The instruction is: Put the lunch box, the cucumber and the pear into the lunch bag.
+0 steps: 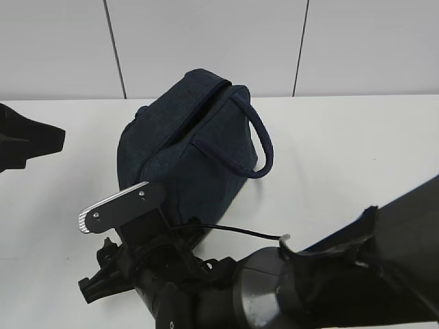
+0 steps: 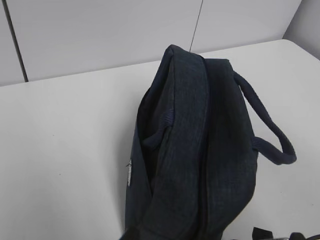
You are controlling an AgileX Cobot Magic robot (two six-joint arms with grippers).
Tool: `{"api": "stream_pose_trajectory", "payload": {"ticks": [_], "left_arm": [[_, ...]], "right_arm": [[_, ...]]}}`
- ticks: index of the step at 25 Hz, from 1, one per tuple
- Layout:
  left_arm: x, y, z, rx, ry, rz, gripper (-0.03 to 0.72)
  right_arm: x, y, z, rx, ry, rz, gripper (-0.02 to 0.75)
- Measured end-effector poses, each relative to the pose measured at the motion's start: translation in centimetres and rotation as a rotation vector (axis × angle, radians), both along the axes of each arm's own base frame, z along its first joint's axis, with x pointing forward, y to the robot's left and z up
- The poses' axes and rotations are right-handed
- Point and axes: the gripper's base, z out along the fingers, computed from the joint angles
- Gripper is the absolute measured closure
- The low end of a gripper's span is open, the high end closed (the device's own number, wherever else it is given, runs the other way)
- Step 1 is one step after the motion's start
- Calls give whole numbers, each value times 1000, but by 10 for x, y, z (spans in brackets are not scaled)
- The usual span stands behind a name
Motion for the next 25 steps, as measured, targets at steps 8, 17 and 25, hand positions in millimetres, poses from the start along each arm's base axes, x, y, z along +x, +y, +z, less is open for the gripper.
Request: {"api": "stream_pose_trajectory", "payload": {"ticks": [8,17,25], "left_arm": [[0,0,0,0,0,0,450],[0,0,0,0,0,0,450],[0,0,0,0,0,0,450]], "right_arm": [[0,-2,-1,3,23,-37,375],[1,-3,-2,-5,26,-44,608],[1,-6,-4,-63,21,-44,732]]}}
